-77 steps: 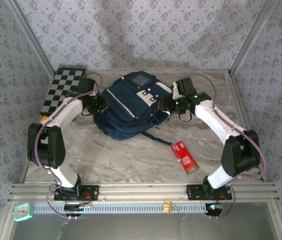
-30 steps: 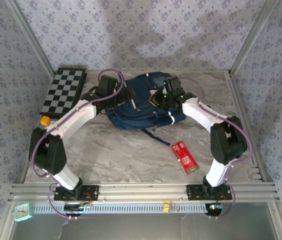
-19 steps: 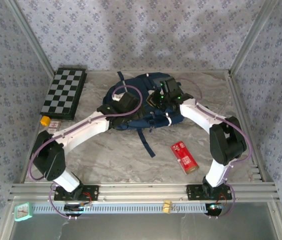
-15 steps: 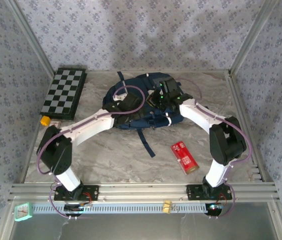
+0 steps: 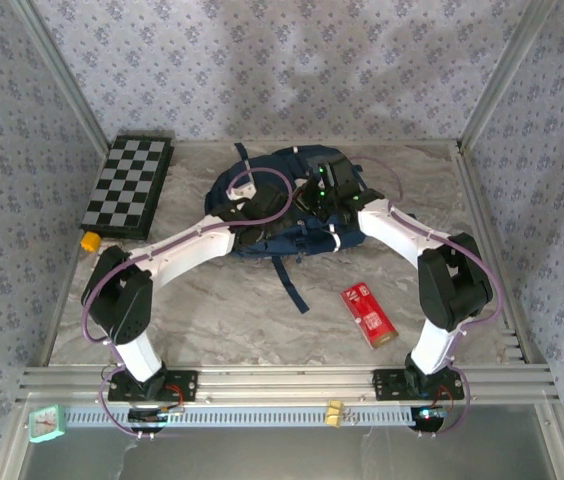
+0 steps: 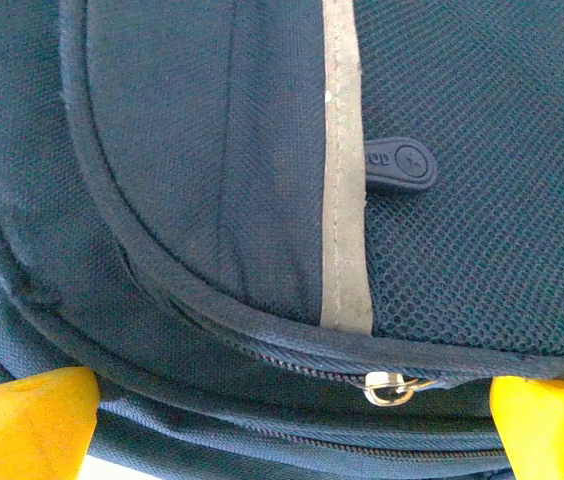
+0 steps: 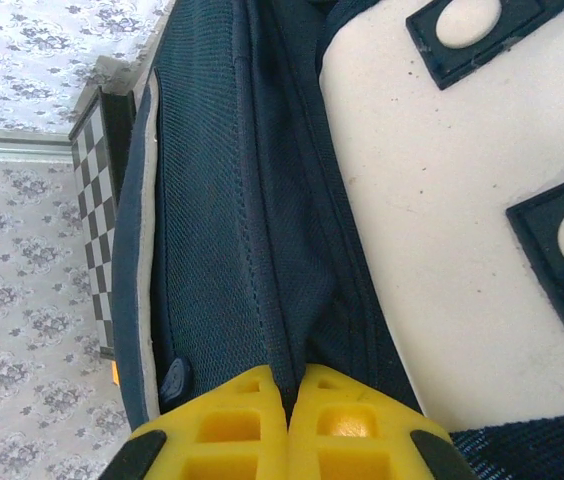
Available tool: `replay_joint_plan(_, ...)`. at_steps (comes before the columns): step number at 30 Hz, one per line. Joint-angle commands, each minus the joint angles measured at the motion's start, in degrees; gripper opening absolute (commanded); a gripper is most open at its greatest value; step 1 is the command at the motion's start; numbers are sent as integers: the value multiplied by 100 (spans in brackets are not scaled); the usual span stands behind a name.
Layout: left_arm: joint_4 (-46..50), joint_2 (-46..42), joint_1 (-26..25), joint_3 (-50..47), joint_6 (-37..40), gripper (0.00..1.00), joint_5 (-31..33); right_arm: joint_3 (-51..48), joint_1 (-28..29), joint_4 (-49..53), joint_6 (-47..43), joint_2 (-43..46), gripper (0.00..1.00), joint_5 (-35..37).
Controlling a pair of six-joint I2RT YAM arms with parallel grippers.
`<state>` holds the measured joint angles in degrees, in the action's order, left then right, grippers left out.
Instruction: Pack the student bag
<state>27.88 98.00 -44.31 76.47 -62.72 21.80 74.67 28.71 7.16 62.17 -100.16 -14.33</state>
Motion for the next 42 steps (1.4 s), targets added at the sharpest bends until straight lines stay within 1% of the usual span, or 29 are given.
replay_joint_plan(1, -422, -62, 117, -83, -206, 100, 424, 30, 132, -397, 45, 210, 0, -233)
replay_joint_plan(3, -295, -150, 149, -148, -277, 99, 524, 9, 131, -399, 29, 239, 0, -207)
replay_joint_plan(4, -218, -213, 164, -182, -277, 97, 565, 12, 129, -379, 3, 241, 0, -181)
replay_joint_plan(9, -70, -699, 234, -603, -221, 77, 633, 47, 131, -338, -39, 222, 0, -193)
replay_joint_plan(11, 153, -861, 310, -712, -251, 72, 591, 46, 135, -340, -38, 220, 0, -188)
replay_joint_plan(12, 186, -944, 344, -771, -195, 71, 531, 47, 133, -352, -45, 213, 0, -201)
replay_joint_plan(13, 126, -1013, 355, -806, -87, 71, 439, 47, 130, -345, -50, 209, 0, -202)
replay_joint_plan(14, 74, -1045, 354, -797, 73, 73, 281, 47, 130, -342, -46, 212, 0, -189)
replay_joint_plan(17, 218, -905, 330, -527, 286, 83, -62, 64, 135, -343, -48, 200, 0, -191)
replay_joint_plan(19, 241, -790, 288, -334, 385, 92, -149, 60, 133, -355, -30, 188, 0, -191)
replay_joint_plan(20, 216, -727, 247, -245, 444, 94, -136, 64, 128, -370, -23, 174, 0, -198)
replay_joint_plan(22, 249, -606, 164, -56, 479, 97, -2, 61, 132, -373, 3, 164, 0, -227)
replay_joint_plan(25, 168, -408, 131, 87, 488, 97, -29, 51, 135, -382, 23, 141, 0, -233)
replay_joint_plan(26, 204, -337, 107, 144, 507, 96, 18, 43, 134, -391, 35, 139, 0, -237)
replay_joint_plan(28, 357, -193, 61, 244, 573, 86, 50, 38, 126, -403, 41, 133, 0, -257)
replay_joint_plan(30, 372, -183, -8, 221, 681, 82, 99, 38, 117, -400, 40, 137, 0, -281)
replay_joint_plan(33, 162, -215, -33, 88, 910, 67, 44, 38, 117, -416, 48, 117, 0, -281)
replay_joint_plan(36, 255, -61, -17, 261, 1153, 55, -13, 52, 116, -468, 98, 69, 0, -315)
replay_joint_plan(39, 318, 158, 11, 487, 1388, 49, -138, 65, 126, -487, 107, 43, 0, -341)
replay_joint_plan(42, 370, 289, 70, 575, 1372, 43, -194, 70, 126, -487, 111, 36, 0, -325)
